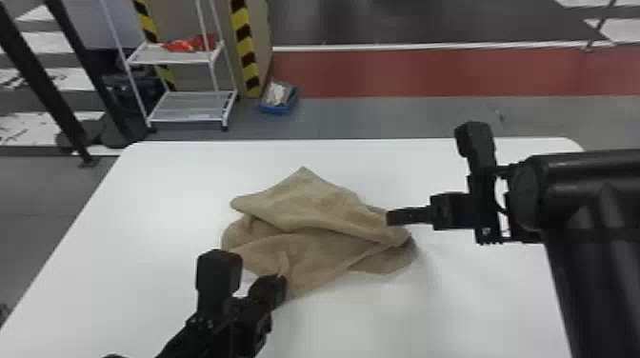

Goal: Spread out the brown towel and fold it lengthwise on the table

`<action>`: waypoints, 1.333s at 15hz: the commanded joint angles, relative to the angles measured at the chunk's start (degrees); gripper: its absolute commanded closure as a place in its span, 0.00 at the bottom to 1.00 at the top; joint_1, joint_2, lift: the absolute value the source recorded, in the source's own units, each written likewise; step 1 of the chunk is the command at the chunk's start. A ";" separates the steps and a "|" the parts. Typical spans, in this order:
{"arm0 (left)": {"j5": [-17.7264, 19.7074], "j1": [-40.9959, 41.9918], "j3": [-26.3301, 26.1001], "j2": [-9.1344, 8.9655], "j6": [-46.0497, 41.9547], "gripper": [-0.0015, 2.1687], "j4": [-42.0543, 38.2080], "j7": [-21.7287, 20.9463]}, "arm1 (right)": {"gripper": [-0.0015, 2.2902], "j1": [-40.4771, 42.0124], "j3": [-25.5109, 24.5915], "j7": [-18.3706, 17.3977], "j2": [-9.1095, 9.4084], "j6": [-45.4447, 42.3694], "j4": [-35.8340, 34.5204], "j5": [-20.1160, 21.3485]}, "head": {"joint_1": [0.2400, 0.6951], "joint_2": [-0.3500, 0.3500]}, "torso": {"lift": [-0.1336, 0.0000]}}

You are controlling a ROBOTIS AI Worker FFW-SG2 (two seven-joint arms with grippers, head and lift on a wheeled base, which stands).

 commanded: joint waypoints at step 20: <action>-0.79 -0.24 -0.44 -0.13 0.00 0.67 0.88 0.06 | 0.38 -4.72 2.26 0.51 0.05 0.98 9.21 0.13 | 1.00 0.59 | 0.07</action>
